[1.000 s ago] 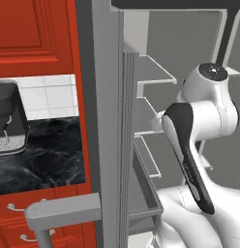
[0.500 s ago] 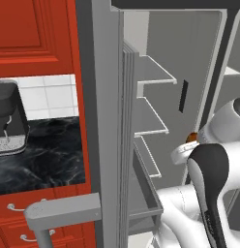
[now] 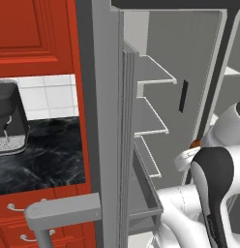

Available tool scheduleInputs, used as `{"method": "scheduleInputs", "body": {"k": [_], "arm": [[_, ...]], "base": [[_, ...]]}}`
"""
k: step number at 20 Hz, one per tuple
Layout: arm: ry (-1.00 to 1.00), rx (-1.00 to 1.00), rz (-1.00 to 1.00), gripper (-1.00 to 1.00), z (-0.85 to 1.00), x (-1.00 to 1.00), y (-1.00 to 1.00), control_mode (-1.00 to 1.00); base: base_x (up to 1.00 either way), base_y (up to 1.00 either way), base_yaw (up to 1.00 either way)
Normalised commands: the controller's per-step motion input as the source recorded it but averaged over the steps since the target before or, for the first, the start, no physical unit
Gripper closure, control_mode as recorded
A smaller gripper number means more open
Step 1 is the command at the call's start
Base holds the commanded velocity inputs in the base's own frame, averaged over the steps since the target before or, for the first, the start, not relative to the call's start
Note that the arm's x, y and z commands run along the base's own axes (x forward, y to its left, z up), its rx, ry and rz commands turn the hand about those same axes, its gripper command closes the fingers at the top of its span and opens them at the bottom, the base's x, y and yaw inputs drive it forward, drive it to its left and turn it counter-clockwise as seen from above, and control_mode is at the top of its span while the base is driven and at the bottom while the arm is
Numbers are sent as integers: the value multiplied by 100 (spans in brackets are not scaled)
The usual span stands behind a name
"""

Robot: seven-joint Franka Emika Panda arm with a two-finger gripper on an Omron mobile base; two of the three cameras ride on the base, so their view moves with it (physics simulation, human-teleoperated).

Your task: Gather the bell pepper and tomato from the fridge and place them on a tray on the dining counter. Then gather the chicken drumsticks from the fridge and place them on the other tray.

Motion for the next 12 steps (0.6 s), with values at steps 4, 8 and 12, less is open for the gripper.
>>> {"method": "scheduleInputs", "body": {"k": [4,8,12], "arm": [[0,0,0,100,-11,-38,-18,-100],[-1,0,0,100,-4,-21,-4,100],[0,0,0,100,0,0,0,100]], "base": [[0,0,0],[-72,-8,0],[-89,-2,0]]}}
